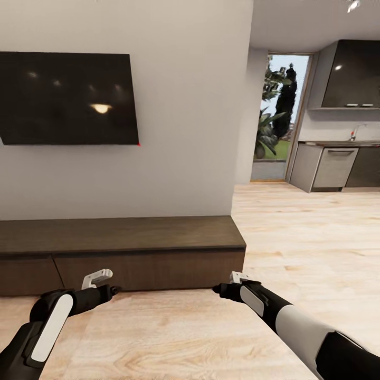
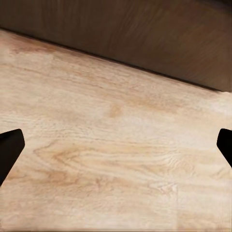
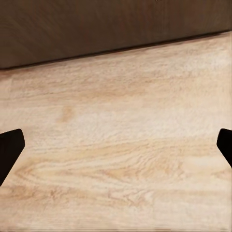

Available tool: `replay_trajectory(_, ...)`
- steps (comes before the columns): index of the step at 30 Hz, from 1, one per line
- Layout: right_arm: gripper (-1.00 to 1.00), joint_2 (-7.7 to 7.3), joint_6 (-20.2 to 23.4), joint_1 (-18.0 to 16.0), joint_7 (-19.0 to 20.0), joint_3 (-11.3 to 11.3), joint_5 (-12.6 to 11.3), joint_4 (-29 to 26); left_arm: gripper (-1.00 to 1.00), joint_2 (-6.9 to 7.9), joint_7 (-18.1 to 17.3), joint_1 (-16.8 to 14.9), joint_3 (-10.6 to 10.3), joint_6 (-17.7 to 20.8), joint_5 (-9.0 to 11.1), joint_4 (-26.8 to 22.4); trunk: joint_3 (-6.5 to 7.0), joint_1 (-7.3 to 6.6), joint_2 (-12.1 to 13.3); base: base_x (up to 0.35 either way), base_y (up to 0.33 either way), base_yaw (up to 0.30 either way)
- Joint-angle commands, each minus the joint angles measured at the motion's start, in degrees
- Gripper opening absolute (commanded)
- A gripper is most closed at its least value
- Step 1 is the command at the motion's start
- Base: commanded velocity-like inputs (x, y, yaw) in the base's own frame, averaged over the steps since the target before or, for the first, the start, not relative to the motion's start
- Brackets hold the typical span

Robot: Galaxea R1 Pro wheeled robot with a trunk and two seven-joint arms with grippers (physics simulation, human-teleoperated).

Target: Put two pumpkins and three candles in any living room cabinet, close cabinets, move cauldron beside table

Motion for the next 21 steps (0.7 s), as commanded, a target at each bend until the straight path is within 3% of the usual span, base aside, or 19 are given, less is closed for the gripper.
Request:
replay_trajectory(1,1.0,-0.04,0.18,-0.04,-0.17,0.29,-0.29,-0.13,1.0,0.01,0.56,-0.05,0.01,0.25,0.58,-0.04,0.12,-0.24,0.39,-0.029,-0.002,0.0)
replay_trajectory(6,1.0,-0.01,0.18,-0.04,-0.17,0.33,-0.29,-0.18,1.0,0.03,0.97,-0.14,-0.06,0.27,0.49,0.72,1.02,-1.34,2.39,-0.01,-0.001,0.0)
replay_trajectory(13,1.0,-0.03,0.18,-0.04,-0.17,0.33,-0.23,-0.14,1.0,-0.14,7.6,-0.57,-0.01,0.28,0.57,6.15,2.28,-2.88,5.2,-0.001,0.0,0.0)
replay_trajectory(21,1.0,0.07,0.18,-0.04,-0.17,0.26,-0.22,0.25,1.0,-0.24,8.72,-0.64,-0.01,0.28,0.58,6.8,3.71,-4.63,8.41,0.0,0.0,0.0)
